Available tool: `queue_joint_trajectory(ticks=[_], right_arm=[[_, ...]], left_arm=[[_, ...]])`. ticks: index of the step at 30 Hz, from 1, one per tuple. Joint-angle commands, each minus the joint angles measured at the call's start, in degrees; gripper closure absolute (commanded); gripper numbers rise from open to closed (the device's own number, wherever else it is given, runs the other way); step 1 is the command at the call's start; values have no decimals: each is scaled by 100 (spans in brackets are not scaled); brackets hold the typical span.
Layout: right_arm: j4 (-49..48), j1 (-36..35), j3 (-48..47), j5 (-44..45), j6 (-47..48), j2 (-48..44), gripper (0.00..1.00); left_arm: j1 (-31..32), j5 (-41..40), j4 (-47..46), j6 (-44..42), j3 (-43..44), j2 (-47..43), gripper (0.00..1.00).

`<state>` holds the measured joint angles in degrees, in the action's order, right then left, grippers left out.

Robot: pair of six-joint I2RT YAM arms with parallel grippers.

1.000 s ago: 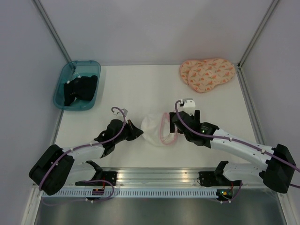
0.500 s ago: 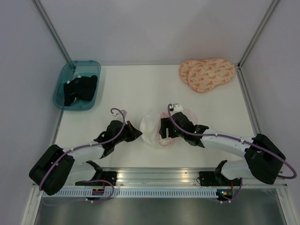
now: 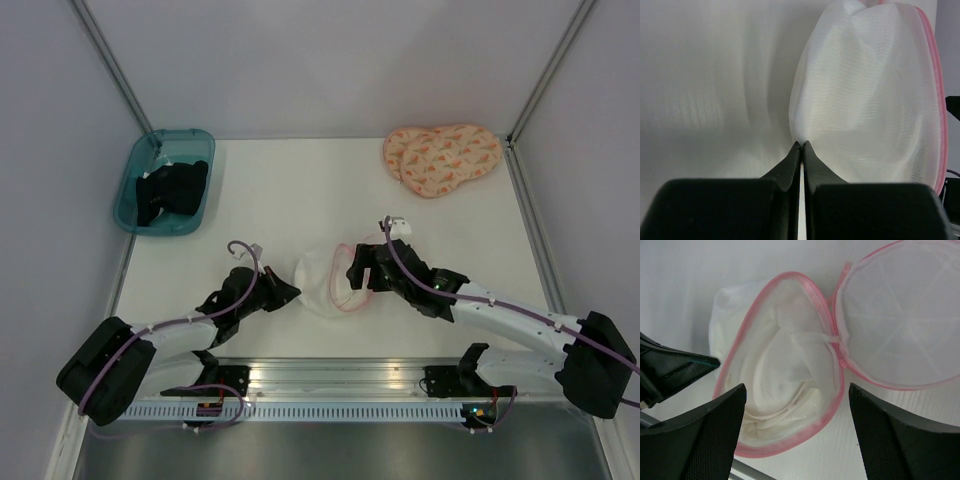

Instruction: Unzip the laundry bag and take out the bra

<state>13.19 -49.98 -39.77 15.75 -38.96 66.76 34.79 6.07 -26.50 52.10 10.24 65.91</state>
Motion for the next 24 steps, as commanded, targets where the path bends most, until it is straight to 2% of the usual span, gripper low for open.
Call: queue_joint_trajectory(ticks=[1, 8, 14, 18, 24], right_arm=[[-193, -187, 215, 227, -866, -453, 12], [-1274, -776, 707, 112, -1939, -366, 14], [-1179, -1303, 663, 752, -2475, -146, 20], [-1047, -1357, 777, 1105, -2678, -207, 25], [-669, -1366, 1094, 1677, -2968, -866, 28]], left_arm=[[-7, -105, -566, 661, -329, -227, 98], [107, -255, -813, 1101, -620, -447, 98], [160, -264, -813, 1189, -664, -561, 98], [160, -264, -734, 1198, -699, -667, 98], [160, -316, -567, 1180, -804, -852, 98]])
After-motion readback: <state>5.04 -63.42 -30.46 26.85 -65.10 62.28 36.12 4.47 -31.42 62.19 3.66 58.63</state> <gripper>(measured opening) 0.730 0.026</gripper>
